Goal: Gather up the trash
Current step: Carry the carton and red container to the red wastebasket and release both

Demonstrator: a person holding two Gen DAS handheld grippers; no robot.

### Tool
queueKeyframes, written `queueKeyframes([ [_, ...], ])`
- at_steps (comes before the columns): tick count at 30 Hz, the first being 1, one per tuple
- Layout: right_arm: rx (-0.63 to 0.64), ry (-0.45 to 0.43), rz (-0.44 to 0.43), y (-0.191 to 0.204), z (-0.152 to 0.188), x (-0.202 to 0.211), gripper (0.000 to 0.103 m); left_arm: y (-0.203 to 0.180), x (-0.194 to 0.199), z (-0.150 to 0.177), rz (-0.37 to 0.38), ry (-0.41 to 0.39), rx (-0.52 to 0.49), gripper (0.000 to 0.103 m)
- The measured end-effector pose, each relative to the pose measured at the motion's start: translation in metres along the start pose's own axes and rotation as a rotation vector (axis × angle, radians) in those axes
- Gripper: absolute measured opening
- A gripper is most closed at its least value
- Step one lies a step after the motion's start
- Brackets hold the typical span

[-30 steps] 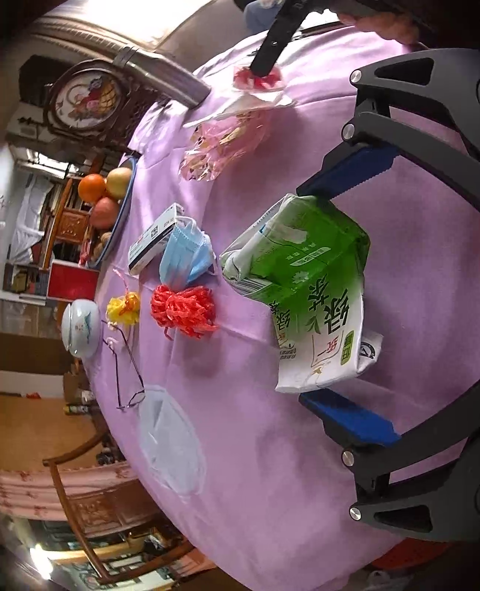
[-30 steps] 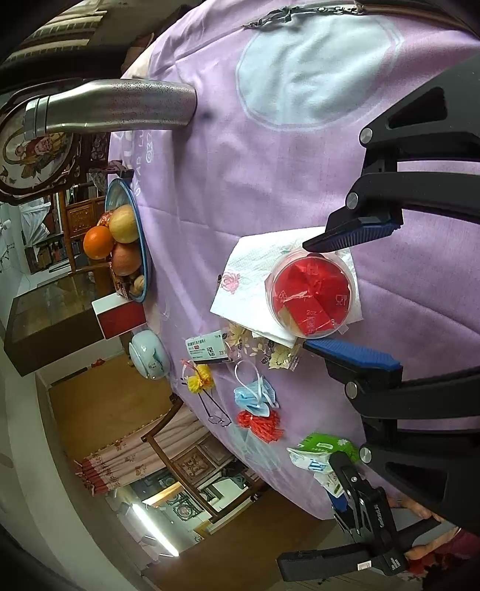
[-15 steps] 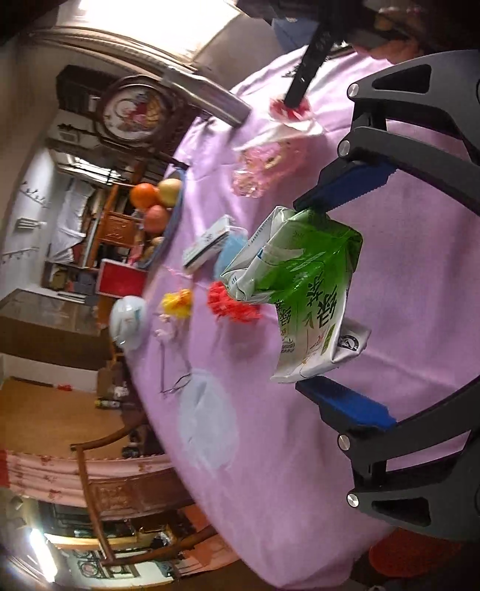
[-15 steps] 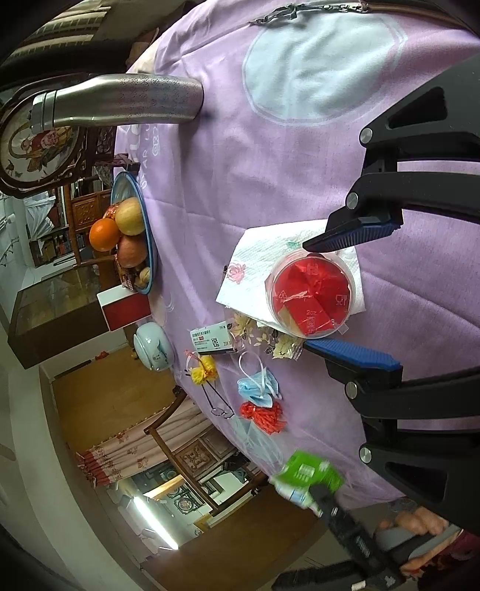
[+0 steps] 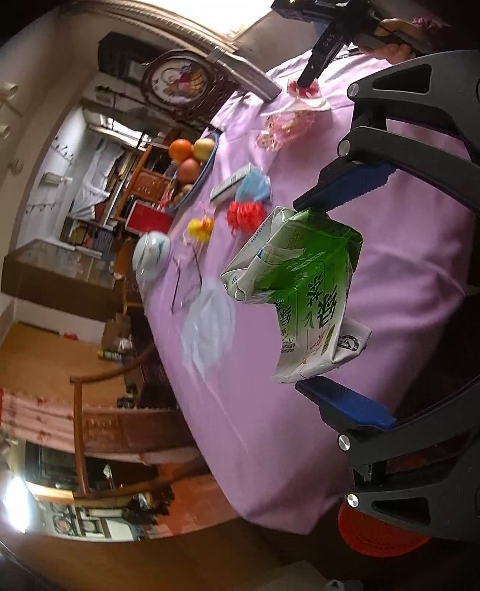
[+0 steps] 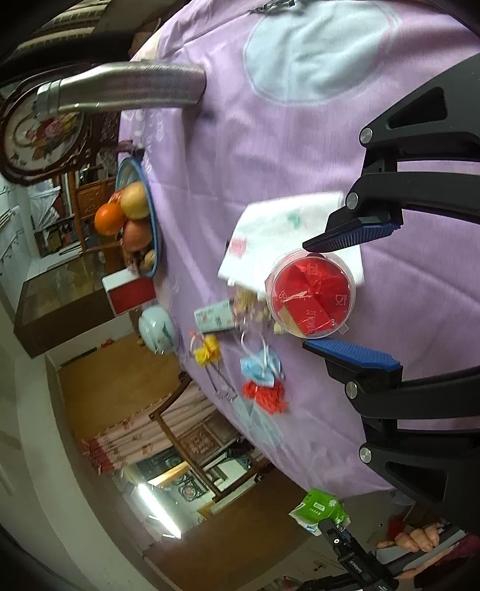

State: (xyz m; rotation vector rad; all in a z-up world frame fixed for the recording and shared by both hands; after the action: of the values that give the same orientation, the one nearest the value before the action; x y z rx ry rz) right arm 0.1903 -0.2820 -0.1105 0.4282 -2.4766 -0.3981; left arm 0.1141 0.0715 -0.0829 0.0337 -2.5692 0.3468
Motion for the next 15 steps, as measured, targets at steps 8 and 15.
queueKeyframes([
  [8, 0.047, 0.029, -0.092, 0.065, 0.018, -0.007, 0.047, 0.066, 0.04, 0.0, -0.078, -0.052, 0.072, 0.086],
  [15, 0.087, 0.063, -0.131, 0.113, 0.03, -0.021, 0.047, 0.133, 0.062, 0.014, -0.162, -0.054, 0.142, 0.086],
])
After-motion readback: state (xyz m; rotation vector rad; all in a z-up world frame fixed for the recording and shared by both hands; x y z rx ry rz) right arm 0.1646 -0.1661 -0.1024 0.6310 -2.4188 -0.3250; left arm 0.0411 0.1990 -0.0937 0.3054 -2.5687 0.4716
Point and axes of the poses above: each gripper's, at about its wrist camera, not at the fingertips, and x roughly against the way its jaws point, y to its left, z to its underside, the point moved 7 cm from there along -x, roughly the way its jaws point, and after that the axes turned 5 degrees about -y, right-handed, at the moved point
